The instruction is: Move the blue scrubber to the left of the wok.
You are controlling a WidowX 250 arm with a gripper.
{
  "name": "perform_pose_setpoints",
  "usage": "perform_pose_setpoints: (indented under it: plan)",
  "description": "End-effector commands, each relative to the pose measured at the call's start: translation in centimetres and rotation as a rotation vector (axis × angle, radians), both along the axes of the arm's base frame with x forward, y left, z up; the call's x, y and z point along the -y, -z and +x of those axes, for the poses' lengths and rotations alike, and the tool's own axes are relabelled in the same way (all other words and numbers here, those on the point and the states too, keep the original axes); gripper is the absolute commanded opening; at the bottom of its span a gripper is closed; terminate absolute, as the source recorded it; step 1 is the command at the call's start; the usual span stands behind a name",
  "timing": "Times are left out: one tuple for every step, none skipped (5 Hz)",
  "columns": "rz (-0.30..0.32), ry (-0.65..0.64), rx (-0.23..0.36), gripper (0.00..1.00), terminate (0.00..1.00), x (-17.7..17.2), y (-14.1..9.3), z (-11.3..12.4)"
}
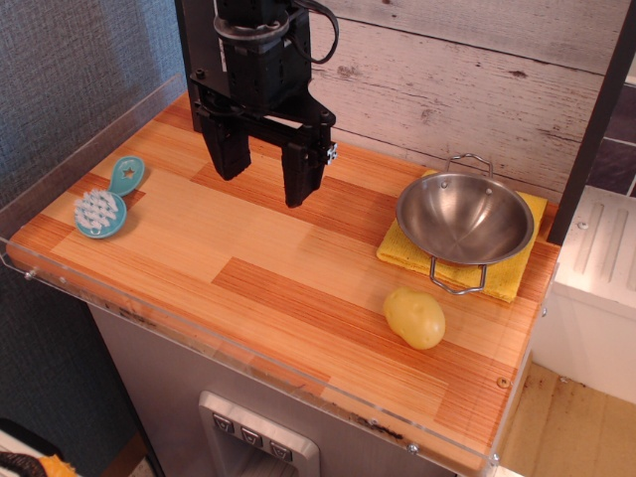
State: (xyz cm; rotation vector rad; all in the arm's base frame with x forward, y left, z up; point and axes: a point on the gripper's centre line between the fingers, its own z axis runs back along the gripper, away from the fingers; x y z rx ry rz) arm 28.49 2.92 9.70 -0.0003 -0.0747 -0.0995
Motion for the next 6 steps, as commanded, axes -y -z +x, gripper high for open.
perform_pose_setpoints:
  plan:
    - [0.0, 0.0, 0.0, 1.0, 0.0, 0.0, 0.0, 0.0]
    - [-0.021, -0.047, -0.001, 1.0, 0.0, -3.2, 0.6, -0.5]
    - [-0.004, -0.074, -0.013, 1.0, 0.0, -6.5, 0.9, -1.5]
    - [0.042, -0.09, 0.005, 1.0, 0.0, -11.0, 0.9, -3.0]
    - [0.097, -0.071, 0.018, 1.0, 0.0, -12.2, 1.1, -3.6]
    - [0.134, -0.101, 0.038, 1.0, 0.0, -13.3, 1.8, -3.8]
